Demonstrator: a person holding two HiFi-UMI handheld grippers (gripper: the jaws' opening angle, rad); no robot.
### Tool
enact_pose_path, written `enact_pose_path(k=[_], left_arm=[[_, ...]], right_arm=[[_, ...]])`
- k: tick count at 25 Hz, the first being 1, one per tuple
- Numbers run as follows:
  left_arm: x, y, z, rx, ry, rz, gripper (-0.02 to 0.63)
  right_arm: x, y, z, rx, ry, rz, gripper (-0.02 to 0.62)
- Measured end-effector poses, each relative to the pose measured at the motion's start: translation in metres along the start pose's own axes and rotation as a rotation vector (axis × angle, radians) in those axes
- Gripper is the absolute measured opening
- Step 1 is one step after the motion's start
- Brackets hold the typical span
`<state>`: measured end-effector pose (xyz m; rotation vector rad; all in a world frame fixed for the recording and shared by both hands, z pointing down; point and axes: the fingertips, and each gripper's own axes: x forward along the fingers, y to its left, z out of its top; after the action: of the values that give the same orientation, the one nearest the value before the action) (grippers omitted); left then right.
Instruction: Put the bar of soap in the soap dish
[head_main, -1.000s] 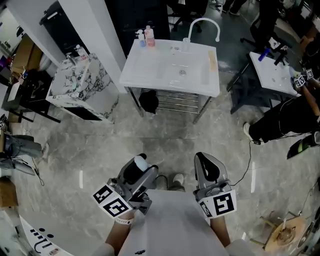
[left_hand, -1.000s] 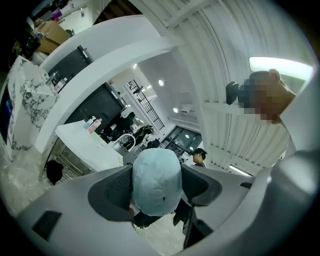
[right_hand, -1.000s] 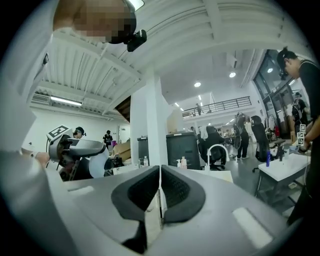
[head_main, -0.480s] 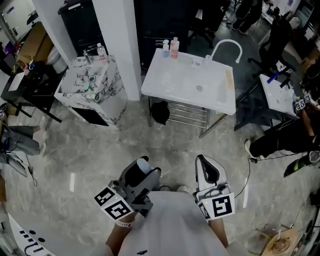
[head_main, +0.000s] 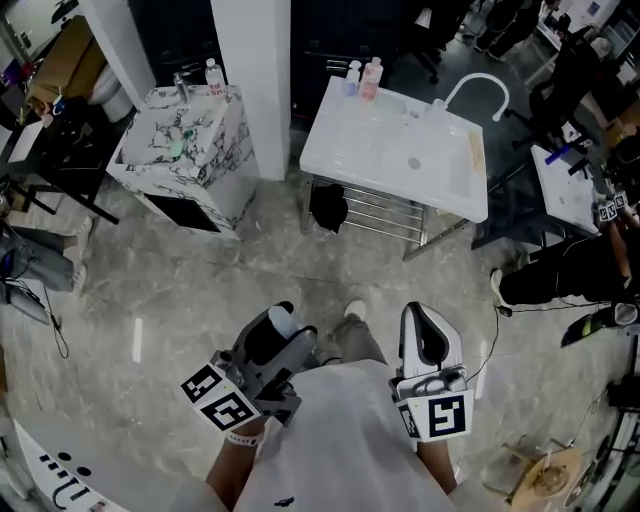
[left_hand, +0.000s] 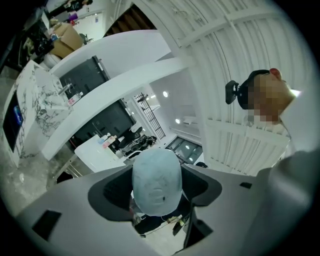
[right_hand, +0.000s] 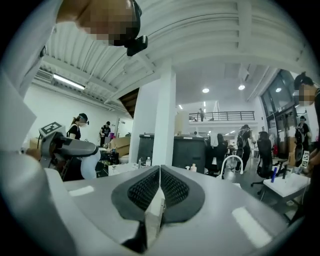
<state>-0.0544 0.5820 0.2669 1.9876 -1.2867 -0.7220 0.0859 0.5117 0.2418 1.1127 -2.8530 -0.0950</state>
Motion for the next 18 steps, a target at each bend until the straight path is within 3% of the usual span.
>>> enact_pose_path(k=[4,18], left_arm=[[0.010,0.012,-0.005,-0.040,0.026,0.001,0.294],[0.099,0.038,0.024,-0.039,0.072,0.000,0.293]], right_arm=[[0.012,-0.002,-0.010,0.030,0.018,0.004,0.017],[0.082,-0.077,-0.021,0.093,0.028,-0.039,0.017]])
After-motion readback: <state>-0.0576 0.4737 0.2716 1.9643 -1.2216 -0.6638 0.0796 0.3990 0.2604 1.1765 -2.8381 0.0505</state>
